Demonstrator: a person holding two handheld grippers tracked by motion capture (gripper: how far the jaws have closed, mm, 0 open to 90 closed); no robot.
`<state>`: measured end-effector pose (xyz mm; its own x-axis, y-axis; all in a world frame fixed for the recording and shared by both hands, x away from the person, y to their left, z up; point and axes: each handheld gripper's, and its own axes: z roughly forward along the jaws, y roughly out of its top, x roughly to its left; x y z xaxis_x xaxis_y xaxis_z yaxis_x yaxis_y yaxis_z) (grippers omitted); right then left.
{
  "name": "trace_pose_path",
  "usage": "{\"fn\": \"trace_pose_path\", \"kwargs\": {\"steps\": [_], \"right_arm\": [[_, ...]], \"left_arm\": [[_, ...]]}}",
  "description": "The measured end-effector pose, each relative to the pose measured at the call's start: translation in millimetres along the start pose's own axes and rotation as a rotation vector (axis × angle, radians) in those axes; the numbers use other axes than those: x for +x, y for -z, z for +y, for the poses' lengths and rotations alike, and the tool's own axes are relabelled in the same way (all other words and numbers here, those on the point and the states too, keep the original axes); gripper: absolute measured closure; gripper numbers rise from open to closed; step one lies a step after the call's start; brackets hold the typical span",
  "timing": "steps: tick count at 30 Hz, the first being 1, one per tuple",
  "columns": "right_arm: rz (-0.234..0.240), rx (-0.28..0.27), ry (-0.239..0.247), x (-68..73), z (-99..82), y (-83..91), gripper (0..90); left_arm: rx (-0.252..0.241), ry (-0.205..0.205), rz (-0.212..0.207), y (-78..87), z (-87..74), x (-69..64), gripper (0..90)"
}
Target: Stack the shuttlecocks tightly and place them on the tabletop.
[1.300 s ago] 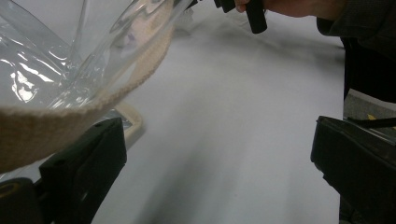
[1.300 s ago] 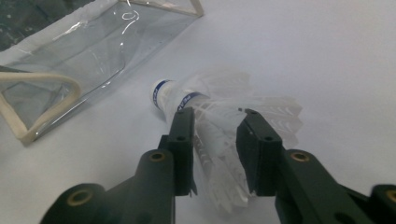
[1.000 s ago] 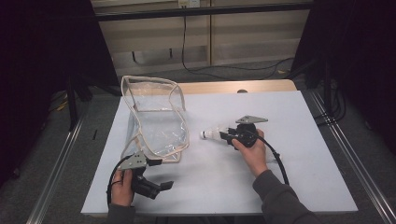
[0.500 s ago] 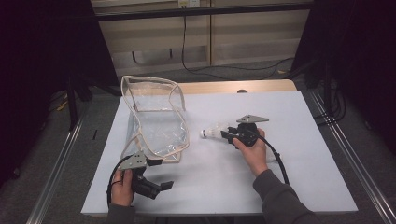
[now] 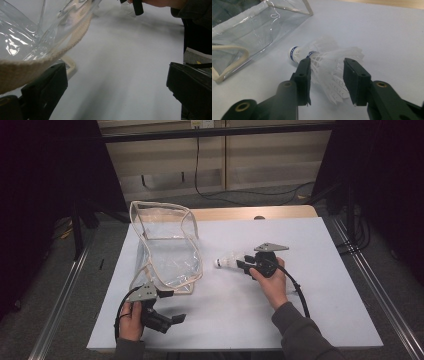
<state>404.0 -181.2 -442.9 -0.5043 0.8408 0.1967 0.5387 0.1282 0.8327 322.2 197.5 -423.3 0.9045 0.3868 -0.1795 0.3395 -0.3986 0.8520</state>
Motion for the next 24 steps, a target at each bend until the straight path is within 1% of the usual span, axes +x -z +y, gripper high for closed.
{"fn": "trace_pose_path", "kwargs": {"steps": [4, 6, 8, 11, 16, 24], "right_arm": [[-0.004, 0.001, -0.002, 0.2, 1.4, 3.8, 53.5], [-0.006, -0.005, 0.002, 0.9, 3.1, 6.9, 50.1], [-0.007, -0.009, 0.011, 2.3, 5.4, 10.3, 49.5], [-0.006, -0.007, 0.013, 3.1, 8.2, 15.2, 45.8], [0.01, -0.011, 0.008, 2.6, 11.3, 21.8, 42.8], [0.021, -0.008, 0.012, 3.0, 14.5, 28.8, 32.2]], "left_arm": [[0.003, -0.001, 0.001, 0.0, 0.2, -0.2, 3.5], [0.005, -0.002, 0.0, -0.2, 0.1, -0.1, 3.5], [0.005, -0.001, 0.001, -0.4, 0.1, 0.0, 3.5], [0.01, -0.003, 0.0, -0.3, 0.3, -0.1, 3.5], [0.007, -0.002, 0.0, -0.7, 0.3, -0.5, 3.5], [0.007, -0.003, 0.0, -0.2, 0.3, -0.2, 3.5]]}}
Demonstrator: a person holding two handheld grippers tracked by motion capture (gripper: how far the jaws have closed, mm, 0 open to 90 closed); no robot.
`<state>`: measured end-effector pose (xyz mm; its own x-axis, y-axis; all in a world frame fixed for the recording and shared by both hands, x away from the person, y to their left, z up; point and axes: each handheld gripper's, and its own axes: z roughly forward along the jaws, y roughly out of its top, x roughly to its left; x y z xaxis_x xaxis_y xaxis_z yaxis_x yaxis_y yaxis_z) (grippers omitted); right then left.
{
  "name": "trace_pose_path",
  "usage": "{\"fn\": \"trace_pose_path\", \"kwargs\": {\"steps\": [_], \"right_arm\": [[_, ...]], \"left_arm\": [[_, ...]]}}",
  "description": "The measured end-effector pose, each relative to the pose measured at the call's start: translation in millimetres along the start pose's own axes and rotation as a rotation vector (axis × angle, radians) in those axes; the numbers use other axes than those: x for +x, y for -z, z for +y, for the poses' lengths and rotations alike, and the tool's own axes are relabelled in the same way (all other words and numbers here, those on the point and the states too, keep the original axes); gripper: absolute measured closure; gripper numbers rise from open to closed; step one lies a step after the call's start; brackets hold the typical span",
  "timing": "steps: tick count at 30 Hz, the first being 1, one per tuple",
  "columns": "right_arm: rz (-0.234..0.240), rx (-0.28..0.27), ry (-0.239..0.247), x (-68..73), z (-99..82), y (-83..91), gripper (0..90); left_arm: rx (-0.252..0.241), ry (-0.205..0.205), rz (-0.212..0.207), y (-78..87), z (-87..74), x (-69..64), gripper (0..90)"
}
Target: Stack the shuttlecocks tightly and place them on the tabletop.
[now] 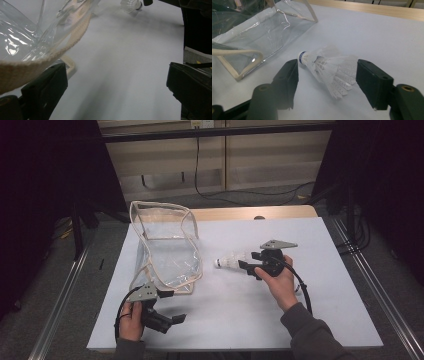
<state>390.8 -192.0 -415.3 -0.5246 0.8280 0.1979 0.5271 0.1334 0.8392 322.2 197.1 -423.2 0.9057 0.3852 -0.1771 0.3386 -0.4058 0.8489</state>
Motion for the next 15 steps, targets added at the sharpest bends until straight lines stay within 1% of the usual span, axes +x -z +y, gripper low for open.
{"fn": "trace_pose_path", "kwargs": {"steps": [3, 7, 10, 15], "right_arm": [[0.0, -0.001, 0.001, -1.3, 0.9, 3.1, 29.9], [0.012, 0.0, -0.002, -2.9, 1.9, 7.4, 25.9], [0.017, 0.002, -0.002, -3.9, 2.1, 10.0, 23.0], [0.025, 0.004, 0.002, -3.9, 2.4, 13.0, 20.8]], "left_arm": [[-0.007, 0.006, 0.001, -0.1, -0.1, -0.6, 3.5], [0.002, 0.002, 0.002, 0.3, 0.0, -0.3, 3.5], [-0.002, 0.002, -0.001, 0.0, 0.1, -0.5, 3.5], [-0.002, 0.003, -0.002, -0.4, 0.1, -0.4, 3.5]]}}
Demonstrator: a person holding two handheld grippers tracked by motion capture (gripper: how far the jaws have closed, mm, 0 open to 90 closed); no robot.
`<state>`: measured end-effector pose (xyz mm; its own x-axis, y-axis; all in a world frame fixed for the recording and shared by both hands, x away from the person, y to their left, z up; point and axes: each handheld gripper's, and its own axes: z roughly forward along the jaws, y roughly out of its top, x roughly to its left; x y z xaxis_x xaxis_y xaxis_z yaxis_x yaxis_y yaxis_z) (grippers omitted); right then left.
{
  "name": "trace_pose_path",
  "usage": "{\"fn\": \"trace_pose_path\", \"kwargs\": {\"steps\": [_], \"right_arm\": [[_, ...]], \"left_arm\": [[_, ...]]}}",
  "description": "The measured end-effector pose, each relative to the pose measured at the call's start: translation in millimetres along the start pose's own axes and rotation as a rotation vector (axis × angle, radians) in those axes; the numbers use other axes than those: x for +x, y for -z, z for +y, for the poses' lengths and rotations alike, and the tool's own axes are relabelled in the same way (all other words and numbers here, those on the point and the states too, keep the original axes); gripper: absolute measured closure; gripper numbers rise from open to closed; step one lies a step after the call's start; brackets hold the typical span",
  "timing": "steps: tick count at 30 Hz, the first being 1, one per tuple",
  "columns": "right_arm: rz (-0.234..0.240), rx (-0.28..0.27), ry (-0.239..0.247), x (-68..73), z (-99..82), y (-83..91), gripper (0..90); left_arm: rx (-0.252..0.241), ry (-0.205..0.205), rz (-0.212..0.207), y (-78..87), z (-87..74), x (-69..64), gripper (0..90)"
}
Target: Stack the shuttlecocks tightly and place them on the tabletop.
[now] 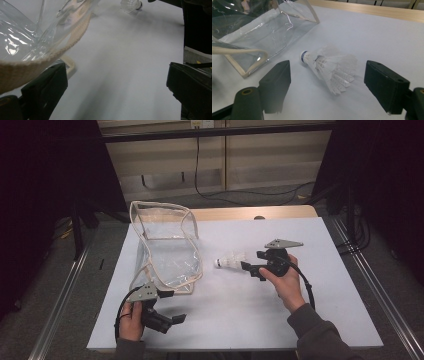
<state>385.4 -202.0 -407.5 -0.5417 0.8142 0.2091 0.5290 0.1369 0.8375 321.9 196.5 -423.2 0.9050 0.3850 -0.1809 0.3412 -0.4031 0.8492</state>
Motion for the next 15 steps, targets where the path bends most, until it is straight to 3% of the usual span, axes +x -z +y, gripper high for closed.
{"fn": "trace_pose_path", "kwargs": {"steps": [15], "right_arm": [[0.028, 0.016, 0.008, 4.1, 0.0, 3.4, 15.2]], "left_arm": [[-0.002, -0.001, 0.003, 0.4, 0.0, -0.1, 3.5]]}}
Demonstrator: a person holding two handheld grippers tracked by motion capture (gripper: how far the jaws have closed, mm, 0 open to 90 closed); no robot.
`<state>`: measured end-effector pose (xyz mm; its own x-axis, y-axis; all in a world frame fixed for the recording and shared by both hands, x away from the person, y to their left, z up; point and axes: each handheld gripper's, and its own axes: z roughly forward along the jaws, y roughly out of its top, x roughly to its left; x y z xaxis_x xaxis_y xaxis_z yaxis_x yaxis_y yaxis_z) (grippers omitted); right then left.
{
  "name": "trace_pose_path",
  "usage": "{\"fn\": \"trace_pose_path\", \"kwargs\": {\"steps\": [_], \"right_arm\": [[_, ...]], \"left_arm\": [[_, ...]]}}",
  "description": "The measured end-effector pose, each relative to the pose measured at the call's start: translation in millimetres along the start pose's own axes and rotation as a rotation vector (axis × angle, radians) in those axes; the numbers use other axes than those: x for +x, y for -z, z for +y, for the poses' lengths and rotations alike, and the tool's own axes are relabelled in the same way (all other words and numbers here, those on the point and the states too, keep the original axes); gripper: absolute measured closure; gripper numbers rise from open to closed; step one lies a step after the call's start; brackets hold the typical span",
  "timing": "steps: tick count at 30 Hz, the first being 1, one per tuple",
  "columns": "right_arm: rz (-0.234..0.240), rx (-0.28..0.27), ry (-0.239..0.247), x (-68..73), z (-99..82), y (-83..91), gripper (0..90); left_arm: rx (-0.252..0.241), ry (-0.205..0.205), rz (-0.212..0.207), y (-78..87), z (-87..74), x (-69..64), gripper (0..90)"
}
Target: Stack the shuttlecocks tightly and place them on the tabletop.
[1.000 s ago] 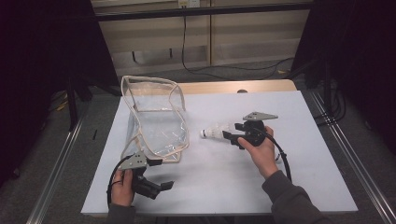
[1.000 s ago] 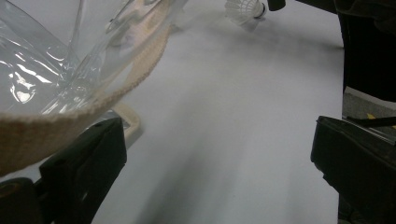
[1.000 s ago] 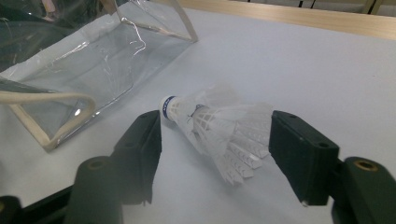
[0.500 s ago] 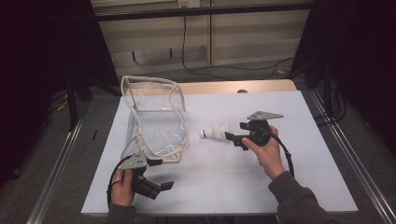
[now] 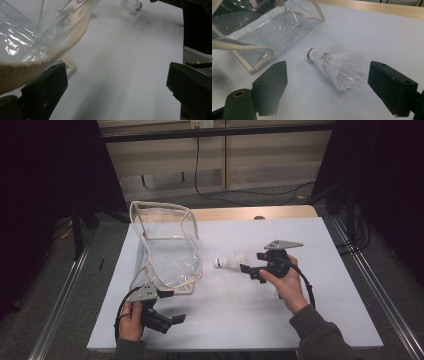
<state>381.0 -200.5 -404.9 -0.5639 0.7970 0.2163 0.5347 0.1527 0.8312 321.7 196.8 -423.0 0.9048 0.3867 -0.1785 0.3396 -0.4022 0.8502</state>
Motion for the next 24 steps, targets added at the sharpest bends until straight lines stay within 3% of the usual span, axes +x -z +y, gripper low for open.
{"fn": "trace_pose_path", "kwargs": {"steps": [12, 24], "right_arm": [[0.012, -0.018, 0.0, -2.2, 4.3, 10.8, 14.9], [0.006, 0.01, 0.024, -7.2, 0.0, 20.4, 12.9]], "left_arm": [[0.005, 0.0, 0.0, 0.0, 0.0, 0.0, 3.5], [0.004, -0.001, -0.001, -0.2, 0.1, -0.1, 3.5]]}}
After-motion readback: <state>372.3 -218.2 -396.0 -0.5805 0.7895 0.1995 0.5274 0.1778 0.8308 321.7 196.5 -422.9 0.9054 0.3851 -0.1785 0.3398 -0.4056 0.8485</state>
